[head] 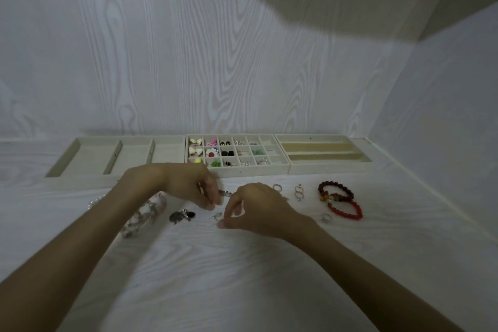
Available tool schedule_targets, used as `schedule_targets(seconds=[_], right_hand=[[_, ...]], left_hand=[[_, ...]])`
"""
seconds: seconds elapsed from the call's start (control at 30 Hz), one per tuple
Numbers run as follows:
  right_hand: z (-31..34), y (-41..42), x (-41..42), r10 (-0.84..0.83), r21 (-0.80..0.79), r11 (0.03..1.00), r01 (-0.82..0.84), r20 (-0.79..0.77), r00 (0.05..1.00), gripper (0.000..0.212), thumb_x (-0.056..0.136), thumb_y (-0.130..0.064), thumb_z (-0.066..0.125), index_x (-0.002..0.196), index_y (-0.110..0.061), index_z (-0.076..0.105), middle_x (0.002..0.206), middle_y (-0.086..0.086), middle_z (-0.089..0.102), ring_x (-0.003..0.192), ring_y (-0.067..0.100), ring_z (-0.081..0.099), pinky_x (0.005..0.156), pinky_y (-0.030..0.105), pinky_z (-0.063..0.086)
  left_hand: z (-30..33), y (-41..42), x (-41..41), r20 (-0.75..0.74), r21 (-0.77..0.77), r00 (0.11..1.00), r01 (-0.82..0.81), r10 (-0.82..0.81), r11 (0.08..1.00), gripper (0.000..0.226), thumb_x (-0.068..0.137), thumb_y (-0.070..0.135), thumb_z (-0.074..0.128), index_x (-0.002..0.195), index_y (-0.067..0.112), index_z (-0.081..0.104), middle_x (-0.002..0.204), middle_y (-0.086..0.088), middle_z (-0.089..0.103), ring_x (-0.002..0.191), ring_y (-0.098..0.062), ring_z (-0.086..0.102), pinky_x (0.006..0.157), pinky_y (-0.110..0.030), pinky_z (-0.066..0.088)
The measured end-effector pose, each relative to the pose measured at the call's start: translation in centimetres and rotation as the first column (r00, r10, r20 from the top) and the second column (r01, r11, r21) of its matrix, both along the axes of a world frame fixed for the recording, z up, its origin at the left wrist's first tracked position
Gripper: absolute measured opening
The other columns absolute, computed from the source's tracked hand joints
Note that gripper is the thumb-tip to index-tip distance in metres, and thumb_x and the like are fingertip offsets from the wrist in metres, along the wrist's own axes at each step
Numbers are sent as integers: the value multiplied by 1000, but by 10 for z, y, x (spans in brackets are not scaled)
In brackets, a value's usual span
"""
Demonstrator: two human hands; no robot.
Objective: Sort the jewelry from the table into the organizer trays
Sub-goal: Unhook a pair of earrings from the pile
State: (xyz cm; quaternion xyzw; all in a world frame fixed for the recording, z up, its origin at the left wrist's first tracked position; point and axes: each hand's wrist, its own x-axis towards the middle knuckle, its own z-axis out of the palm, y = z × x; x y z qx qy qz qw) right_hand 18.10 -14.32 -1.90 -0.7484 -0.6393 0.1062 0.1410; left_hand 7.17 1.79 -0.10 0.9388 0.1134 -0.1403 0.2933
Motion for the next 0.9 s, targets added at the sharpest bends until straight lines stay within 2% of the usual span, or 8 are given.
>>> schedule_targets(seconds=[0.1, 0.23, 0.33, 0.43, 0.6, 0.7, 0.77, 0.9], right_hand=[[0, 1, -5, -16, 4, 1000, 16, 23, 1000, 21, 81, -36, 71, 94, -20, 75, 94, -2, 71, 75, 7, 53, 66, 21, 34], [4, -5, 2, -78, 14, 997, 78, -11, 997, 15, 85, -23, 65, 96, -22, 75, 94, -3, 72, 79, 11, 60, 64, 20, 38], [11, -12, 17, -131, 42, 990, 134, -79, 988, 12, 84, -27, 67, 92, -23, 76, 79, -10, 67, 69, 3, 55, 65, 22, 44], [23, -18, 37, -182, 72, 979, 190, -113, 977, 10, 82, -30, 71, 90, -25, 75, 78, -13, 64, 69, -1, 55, 67, 21, 47], [48, -17, 69, -265, 237, 910, 341, -302, 916, 12, 81, -26, 72, 91, -21, 75, 82, -7, 69, 72, 2, 60, 66, 16, 46], [56, -9, 84, -248, 333, 831, 445, -494, 833, 10, 78, -27, 75, 87, -21, 75, 84, -4, 72, 77, 7, 65, 72, 19, 51], [55, 0, 95, -240, 354, 785, 508, -581, 777, 11, 77, -26, 76, 86, -20, 75, 84, -3, 73, 82, 11, 67, 77, 22, 53], [41, 17, 112, -300, 314, 771, 554, -588, 751, 16, 77, -24, 77, 90, -16, 76, 86, -1, 73, 83, 11, 67, 76, 18, 51]], left_hand=[[2, -5, 1, -37, -13, 999, 11, -11, 1000, 18, 83, 16, 72, 95, 29, 67, 100, 6, 69, 84, 3, 60, 78, -9, 46], [-1, -14, 8, -52, -69, 998, 16, -20, 997, 30, 79, 25, 76, 107, 23, 68, 99, 8, 69, 83, 3, 62, 79, -10, 46], [-4, -19, 16, 18, -137, 1000, 13, -11, 990, 23, 82, 25, 73, 104, 21, 71, 96, 7, 72, 83, 3, 63, 80, -12, 47], [-4, -19, 26, 163, -181, 985, -21, 51, 983, 11, 86, 22, 69, 95, 21, 73, 97, -1, 74, 86, -4, 67, 81, -15, 51], [6, -16, 48, 447, -352, 854, -104, 265, 930, 15, 80, 20, 73, 95, 16, 74, 89, 2, 75, 83, -2, 69, 78, -12, 50], [17, -12, 65, 487, -494, 751, -183, 445, 850, 17, 79, 16, 75, 95, 11, 74, 87, -8, 74, 75, 2, 67, 71, -8, 49], [21, -5, 79, 483, -520, 731, -205, 483, 829, 17, 80, 12, 74, 96, 7, 73, 88, -13, 72, 74, 2, 67, 70, -7, 48], [17, 9, 102, 447, -366, 791, -266, 419, 892, 15, 80, 15, 74, 94, 10, 74, 87, -10, 73, 81, -11, 67, 91, -32, 53]])
